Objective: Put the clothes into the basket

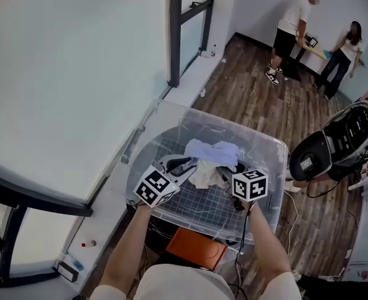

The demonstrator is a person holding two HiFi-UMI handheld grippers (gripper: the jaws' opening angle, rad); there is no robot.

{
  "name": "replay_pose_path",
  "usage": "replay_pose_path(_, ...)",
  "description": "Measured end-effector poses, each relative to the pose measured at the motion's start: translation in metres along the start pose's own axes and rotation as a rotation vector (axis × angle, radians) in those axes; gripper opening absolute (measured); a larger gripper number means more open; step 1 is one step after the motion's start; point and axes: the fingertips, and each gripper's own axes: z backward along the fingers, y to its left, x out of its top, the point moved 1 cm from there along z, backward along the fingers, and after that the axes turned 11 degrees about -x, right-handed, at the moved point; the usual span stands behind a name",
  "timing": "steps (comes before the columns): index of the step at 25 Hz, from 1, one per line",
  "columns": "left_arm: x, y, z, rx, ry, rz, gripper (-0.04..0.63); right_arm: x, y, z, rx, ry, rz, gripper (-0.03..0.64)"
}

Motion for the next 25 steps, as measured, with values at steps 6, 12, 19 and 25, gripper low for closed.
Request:
replay_pose_path(6,0.007,0.018,0.018,0.032,-0.061,0.009,0.115,-0.05,0.002,-0.078,-0.016,0.164,0.105,0.149)
replay_pose_path(12,0.004,0.028,0.026,0.05,-0.049,0.014,0.115,-0.07,0.019,-0.097,0.018,0.222,0.139,0.149)
replay_pose_path(19,0.007,0.024,0.027,0.061,-0.044,0.014,0.115,-0.084,0.03,-0.094,0.091,0.264,0.2,0.22)
replay_pose_path(25,0.011,0.021,0.027,0.061,-0.043,0.014,0.115,-0.102,0.024,-0.094,0.054,0.327,0.27,0.505)
